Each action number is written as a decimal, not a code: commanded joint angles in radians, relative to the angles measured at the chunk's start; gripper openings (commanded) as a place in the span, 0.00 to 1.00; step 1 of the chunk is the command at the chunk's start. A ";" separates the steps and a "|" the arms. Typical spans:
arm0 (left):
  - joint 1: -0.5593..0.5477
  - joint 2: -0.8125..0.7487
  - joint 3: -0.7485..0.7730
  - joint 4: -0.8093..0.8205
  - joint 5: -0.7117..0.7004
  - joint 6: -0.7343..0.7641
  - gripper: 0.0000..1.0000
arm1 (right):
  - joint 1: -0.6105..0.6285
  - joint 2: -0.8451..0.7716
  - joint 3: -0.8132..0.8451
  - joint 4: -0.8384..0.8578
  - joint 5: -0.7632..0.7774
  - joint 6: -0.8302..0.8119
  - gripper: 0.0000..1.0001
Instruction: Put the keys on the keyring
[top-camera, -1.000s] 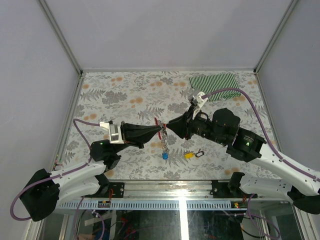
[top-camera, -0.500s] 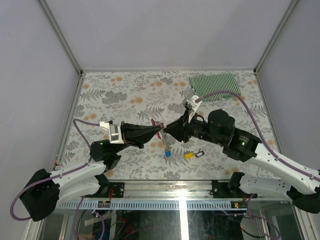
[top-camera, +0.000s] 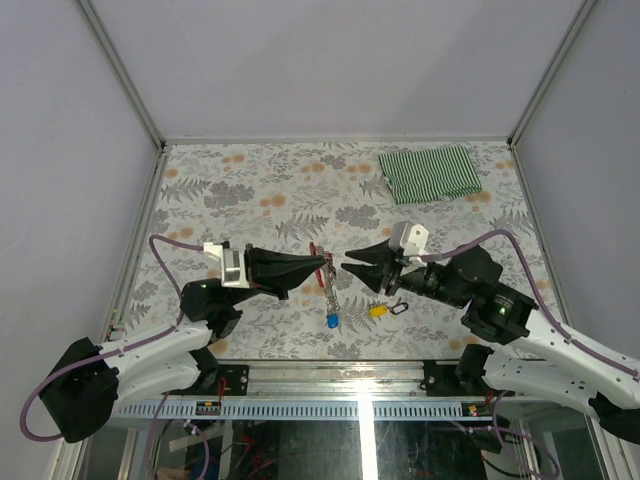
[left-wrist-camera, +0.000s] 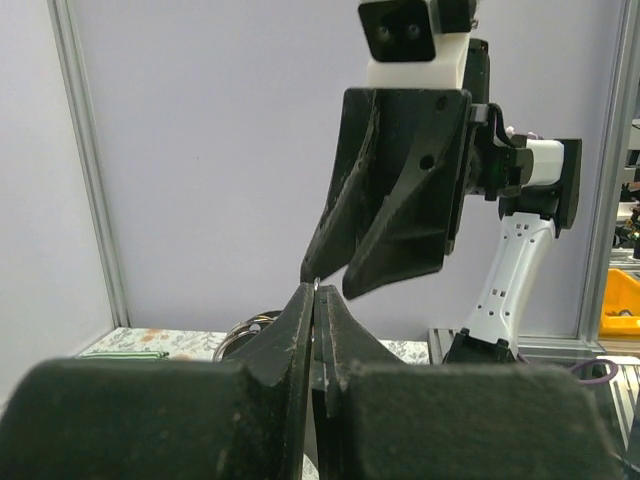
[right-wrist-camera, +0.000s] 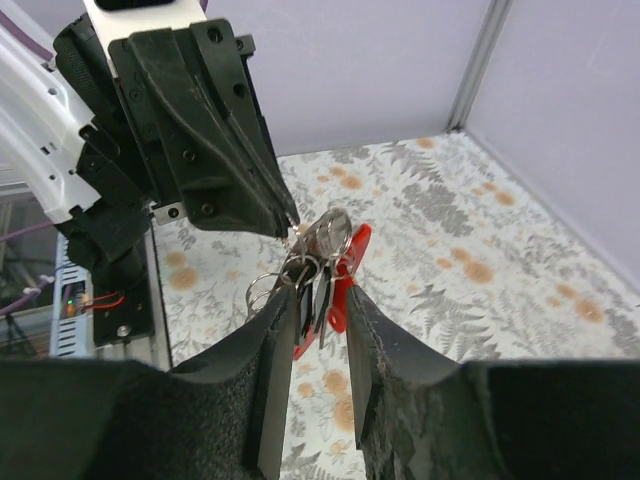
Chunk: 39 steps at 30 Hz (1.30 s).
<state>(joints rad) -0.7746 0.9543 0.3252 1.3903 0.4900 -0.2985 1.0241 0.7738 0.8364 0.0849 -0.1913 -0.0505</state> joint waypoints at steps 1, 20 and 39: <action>-0.003 -0.025 0.039 -0.022 0.020 0.025 0.00 | 0.004 -0.043 0.016 0.040 0.064 -0.108 0.33; -0.002 -0.361 -0.013 -0.828 -0.219 0.209 0.00 | 0.004 -0.101 0.002 -0.043 0.291 -0.144 0.33; 0.004 0.227 0.204 -0.987 -0.308 0.358 0.00 | 0.004 -0.047 -0.015 -0.043 0.299 -0.050 0.35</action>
<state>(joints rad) -0.7719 1.0336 0.4328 0.3218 0.1577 0.0147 1.0241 0.7216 0.8200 0.0093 0.0711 -0.1452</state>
